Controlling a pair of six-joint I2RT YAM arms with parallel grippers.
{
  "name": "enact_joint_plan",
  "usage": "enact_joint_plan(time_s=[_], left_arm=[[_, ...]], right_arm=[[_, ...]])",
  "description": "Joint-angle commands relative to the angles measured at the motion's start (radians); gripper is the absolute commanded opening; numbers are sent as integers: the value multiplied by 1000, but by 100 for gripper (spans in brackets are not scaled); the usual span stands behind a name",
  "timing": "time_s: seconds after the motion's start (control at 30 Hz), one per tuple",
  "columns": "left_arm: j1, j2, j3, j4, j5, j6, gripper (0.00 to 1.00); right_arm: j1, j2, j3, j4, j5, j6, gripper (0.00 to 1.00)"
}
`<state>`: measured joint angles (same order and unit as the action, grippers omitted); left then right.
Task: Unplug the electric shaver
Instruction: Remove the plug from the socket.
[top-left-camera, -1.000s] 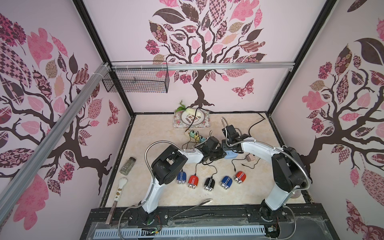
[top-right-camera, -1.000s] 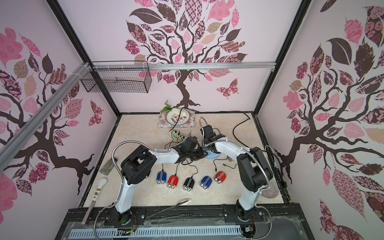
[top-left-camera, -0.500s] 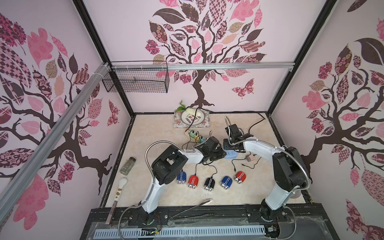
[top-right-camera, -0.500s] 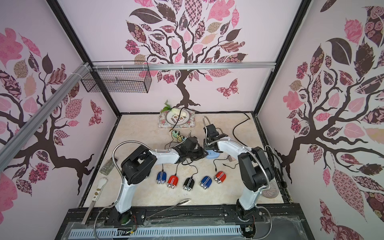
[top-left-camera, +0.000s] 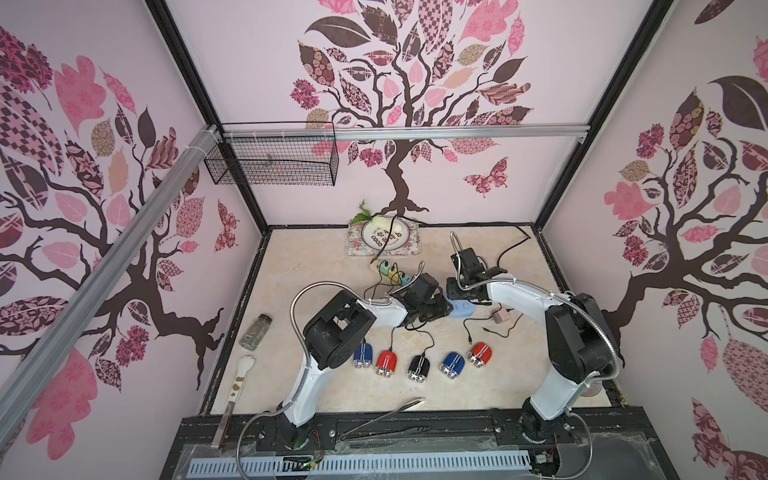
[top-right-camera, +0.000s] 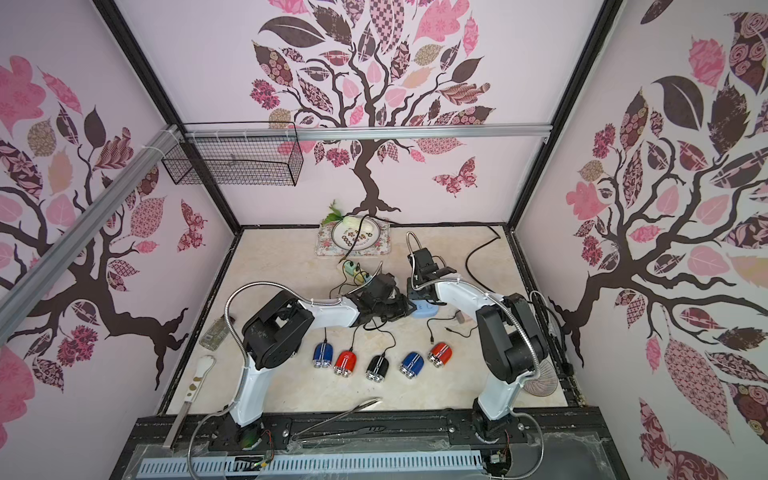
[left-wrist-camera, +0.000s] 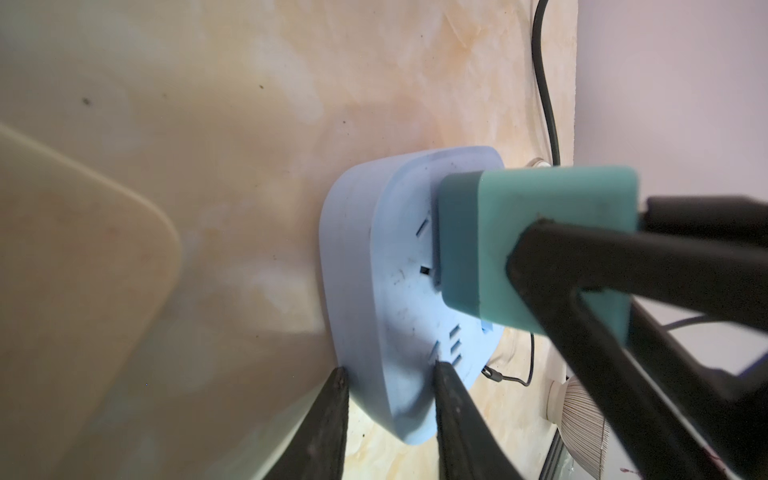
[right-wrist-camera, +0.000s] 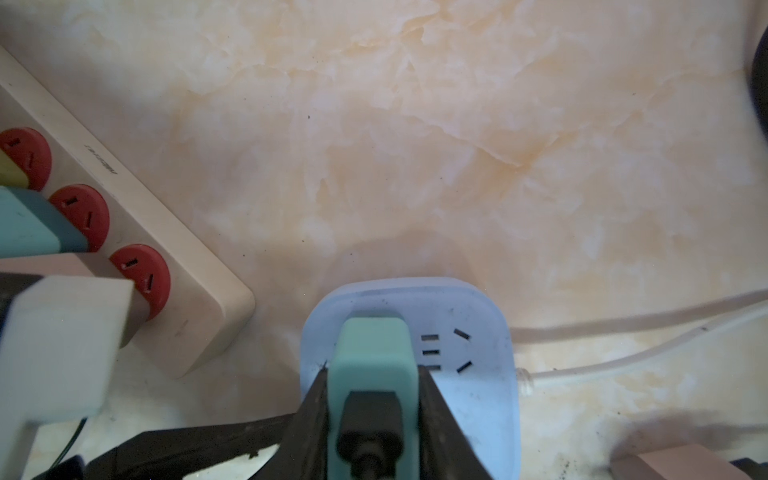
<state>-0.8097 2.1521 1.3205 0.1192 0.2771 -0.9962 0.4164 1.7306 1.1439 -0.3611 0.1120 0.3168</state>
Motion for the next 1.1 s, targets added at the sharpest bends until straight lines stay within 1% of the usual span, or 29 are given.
enact_joint_plan(time_s=[0.0,0.27,0.47,0.7,0.87,1.07], left_arm=[[2,70,8,-146,-18,-13,37],[16,83,38,-157,-44,-12,38],[24,112,63,-161,-38,-13,38],[27,129,72,-151,-47,-15,36],[30,108,56,-128,-50,-11,34],[32,68,54,-161,-81,26,40]], right_arm=[[15,-18,6,42,-63,21,24],[20,-11,3,40,-63,19,24],[29,-5,7,40,-64,17,24],[37,4,10,37,-59,15,24],[43,17,22,25,-48,10,24],[43,18,24,25,-44,10,24]])
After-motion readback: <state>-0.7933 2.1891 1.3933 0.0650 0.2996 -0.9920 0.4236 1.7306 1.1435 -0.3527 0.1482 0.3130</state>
